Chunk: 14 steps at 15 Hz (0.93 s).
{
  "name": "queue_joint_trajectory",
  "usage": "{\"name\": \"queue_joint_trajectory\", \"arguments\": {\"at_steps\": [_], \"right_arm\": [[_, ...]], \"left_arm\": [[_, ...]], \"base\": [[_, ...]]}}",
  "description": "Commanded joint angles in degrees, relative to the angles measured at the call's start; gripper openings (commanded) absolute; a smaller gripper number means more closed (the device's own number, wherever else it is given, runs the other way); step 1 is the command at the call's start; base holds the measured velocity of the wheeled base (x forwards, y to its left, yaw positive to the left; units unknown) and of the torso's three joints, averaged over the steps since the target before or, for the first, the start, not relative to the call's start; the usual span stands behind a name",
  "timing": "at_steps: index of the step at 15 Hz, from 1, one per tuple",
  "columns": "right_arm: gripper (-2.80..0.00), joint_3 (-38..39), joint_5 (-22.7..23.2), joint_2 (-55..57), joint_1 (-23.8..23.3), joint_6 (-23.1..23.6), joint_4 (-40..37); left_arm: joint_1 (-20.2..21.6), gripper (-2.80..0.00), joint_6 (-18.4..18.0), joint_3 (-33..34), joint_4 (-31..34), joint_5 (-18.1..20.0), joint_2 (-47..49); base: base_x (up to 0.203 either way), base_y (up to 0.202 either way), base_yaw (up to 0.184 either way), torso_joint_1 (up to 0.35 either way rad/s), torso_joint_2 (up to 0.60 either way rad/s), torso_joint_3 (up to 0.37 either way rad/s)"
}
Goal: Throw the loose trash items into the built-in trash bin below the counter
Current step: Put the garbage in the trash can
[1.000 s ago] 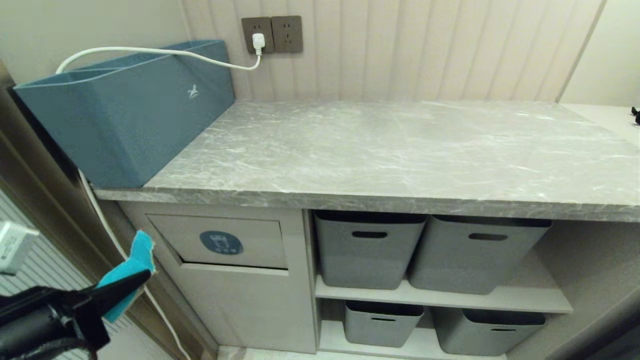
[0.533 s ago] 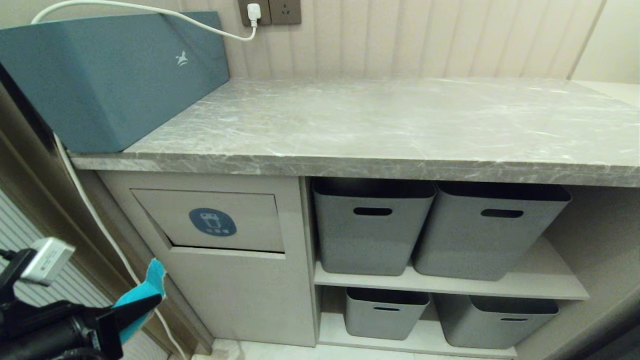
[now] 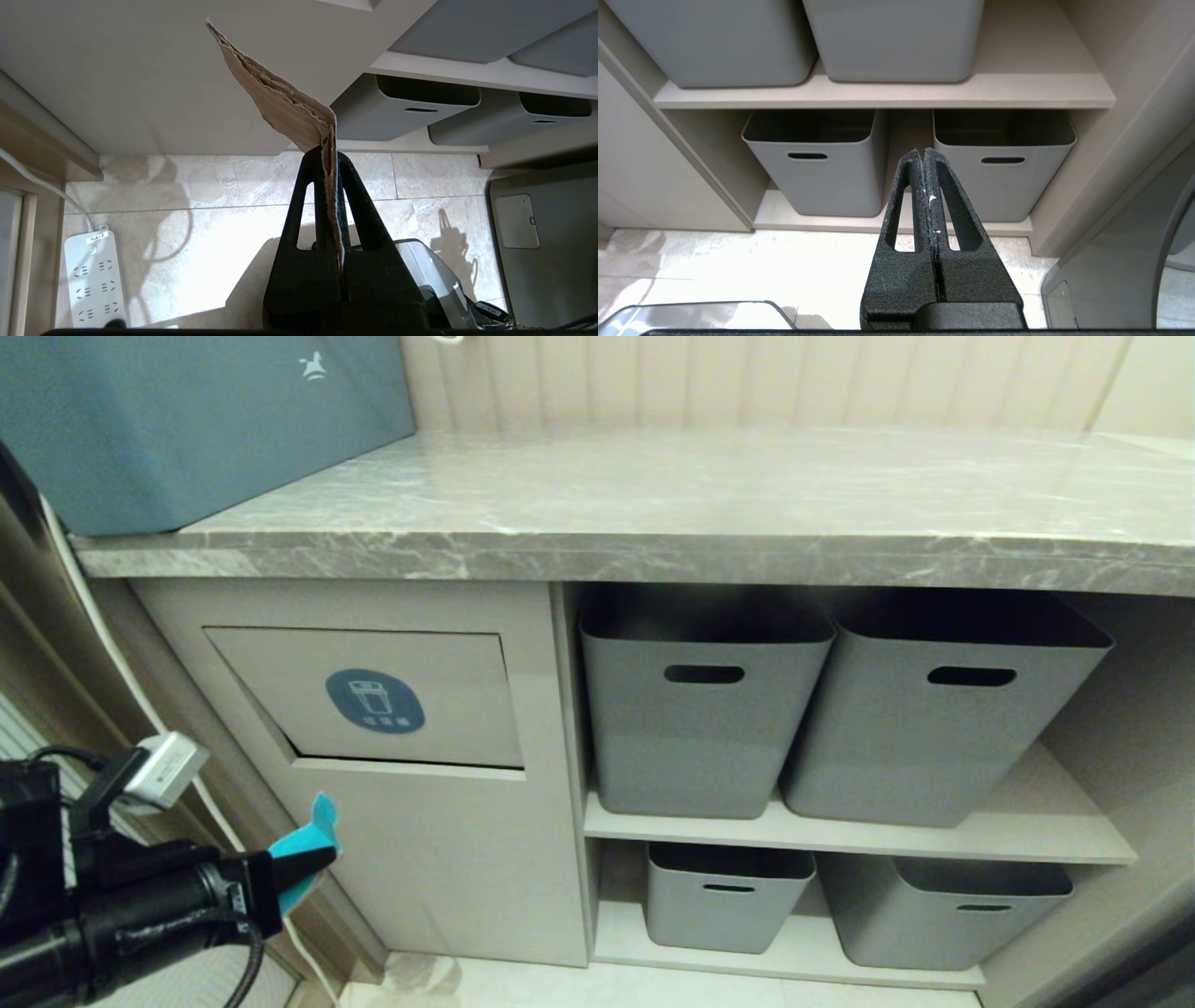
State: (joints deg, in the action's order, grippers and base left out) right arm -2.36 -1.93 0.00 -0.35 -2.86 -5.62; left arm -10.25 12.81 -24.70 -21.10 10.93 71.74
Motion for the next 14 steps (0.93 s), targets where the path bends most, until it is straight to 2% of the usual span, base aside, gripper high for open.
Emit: {"name": "queue_joint_trajectory", "arguments": {"at_steps": [1,4,7,11,14], "right_arm": [[-2.80,-0.01,-0.01,0.09,0.00,-0.04,-0.01],[-2.80,-0.01,-0.01,0.09,0.00,-0.04,-0.01],[-2.80,-0.01,-0.01,0.09,0.00,-0.04,-0.01],[-2.80,-0.01,-0.01,0.09,0.00,-0.04,-0.01],[-2.80,-0.01,-0.01,0.09,0.00,-0.04,-0.01]], "left_arm": [[-0.03,-2.80,0.08,-0.19,-1.35,0.05,2.92],[-0.42,-2.80,-0.93,-0.88,-6.97,0.05,7.89],[-3.79,-2.80,-1.61,-3.52,-11.05,-0.63,15.28],[-8.56,-2.80,-1.71,-12.16,-19.10,-6.96,24.70],[-9.50,-2.80,-1.48,-16.80,-19.85,-7.81,28.79]], "base": [[0.000,0.000,0.000,-0.032,0.14,0.119],[0.000,0.000,0.000,-0.012,0.05,0.042],[0.000,0.000,0.000,0.000,0.00,0.000],[0.000,0.000,0.000,0.000,0.00,0.000],[0.000,0.000,0.000,0.000,0.00,0.000]]}}
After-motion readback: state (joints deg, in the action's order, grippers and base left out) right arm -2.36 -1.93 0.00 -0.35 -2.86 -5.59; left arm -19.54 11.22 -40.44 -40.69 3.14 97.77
